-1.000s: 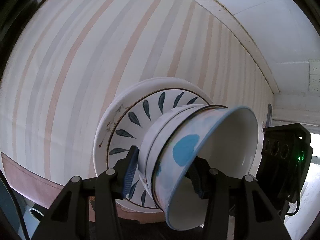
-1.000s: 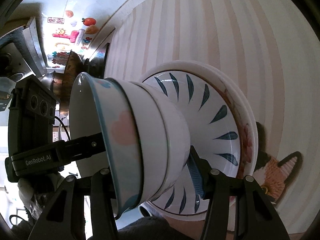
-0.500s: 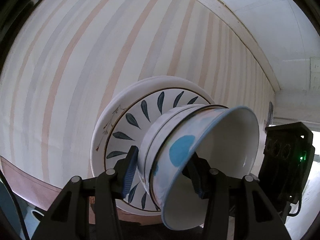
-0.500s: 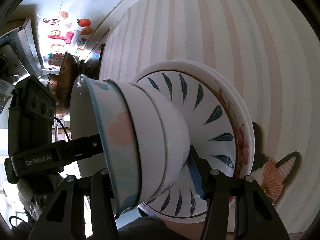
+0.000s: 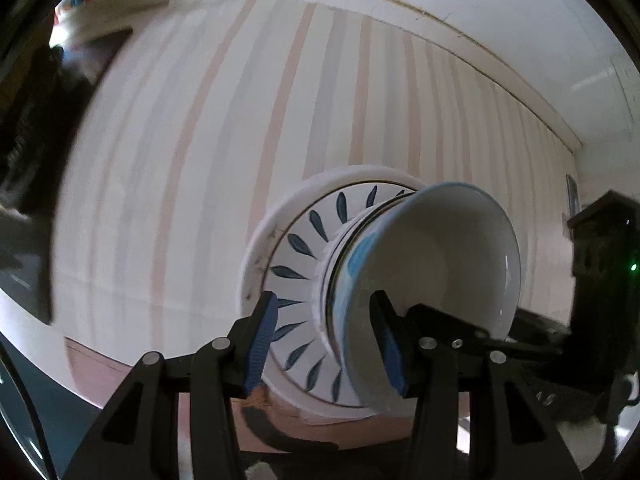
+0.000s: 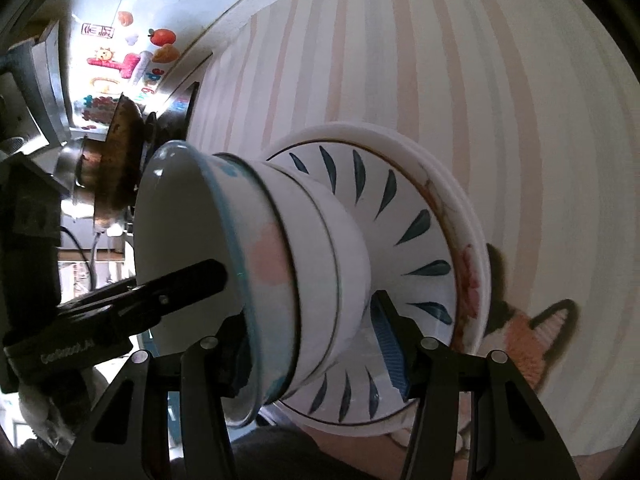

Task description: Organize plates and bowls

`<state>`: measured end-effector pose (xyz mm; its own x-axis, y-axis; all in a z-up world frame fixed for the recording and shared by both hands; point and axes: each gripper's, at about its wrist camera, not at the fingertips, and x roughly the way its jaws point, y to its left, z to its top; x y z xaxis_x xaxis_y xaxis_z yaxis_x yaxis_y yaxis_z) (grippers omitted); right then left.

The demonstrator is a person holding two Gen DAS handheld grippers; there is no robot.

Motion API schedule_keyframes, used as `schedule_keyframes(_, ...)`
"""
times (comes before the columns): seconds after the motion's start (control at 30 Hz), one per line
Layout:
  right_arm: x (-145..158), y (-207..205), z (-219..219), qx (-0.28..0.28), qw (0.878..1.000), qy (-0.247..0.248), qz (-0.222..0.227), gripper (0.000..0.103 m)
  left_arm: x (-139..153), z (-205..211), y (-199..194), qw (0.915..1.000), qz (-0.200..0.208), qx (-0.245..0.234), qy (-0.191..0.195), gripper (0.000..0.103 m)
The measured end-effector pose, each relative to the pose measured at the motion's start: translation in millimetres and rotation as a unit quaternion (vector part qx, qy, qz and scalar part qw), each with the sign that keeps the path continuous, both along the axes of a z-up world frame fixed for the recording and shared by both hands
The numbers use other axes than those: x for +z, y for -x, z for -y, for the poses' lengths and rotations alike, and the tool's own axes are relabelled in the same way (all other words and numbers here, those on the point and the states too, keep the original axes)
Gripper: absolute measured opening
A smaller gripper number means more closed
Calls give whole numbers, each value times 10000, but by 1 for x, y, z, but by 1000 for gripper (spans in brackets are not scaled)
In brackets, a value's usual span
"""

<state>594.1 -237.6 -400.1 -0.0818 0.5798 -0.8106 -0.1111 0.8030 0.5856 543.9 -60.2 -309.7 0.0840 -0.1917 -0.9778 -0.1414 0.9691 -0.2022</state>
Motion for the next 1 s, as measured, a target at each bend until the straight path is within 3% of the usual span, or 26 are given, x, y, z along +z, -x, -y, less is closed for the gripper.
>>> schedule_keyframes(0.1, 14, 5, 3, 18, 9996, 226, 180, 56, 13, -1, 7, 9995, 215, -104, -206, 47)
schedule_keyframes(0.17, 26, 11, 6, 2, 9987, 390, 335, 57, 25, -1, 13, 9984, 423, -164, -331, 57)
schedule_keyframes(0.33, 70, 31, 14, -158, 9932, 709, 907, 79, 61, -6, 29, 9915, 1082, -275, -664, 84)
schedule_keyframes(0.5, 125, 55, 21, -554, 9750, 1193, 1792, 87, 94, -6, 42, 9833, 1588, -343, -823, 86)
schedule_keyframes(0.67, 180, 85, 27, -994, 9449, 1620, 2665, 94, 126, -5, 69, 9745, 2003, -361, -945, 86)
schedule_keyframes(0.87, 230, 127, 35, -1223, 9218, 1747, 3237, 95, 164, -1, 110, 9650, 2466, -267, -855, 86)
schedule_keyframes(0.9, 236, 135, 34, -1231, 9199, 1748, 3286, 96, 170, 0, 118, 9627, 2552, -250, -860, 88)
schedule_keyframes(0.93, 244, 147, 34, -1242, 9162, 1761, 3379, 96, 176, 1, 125, 9610, 2614, -221, -879, 100)
schedule_keyframes(1.0, 256, 165, 35, -1254, 9095, 1797, 3532, 96, 187, 3, 140, 9576, 2748, -173, -854, 102)
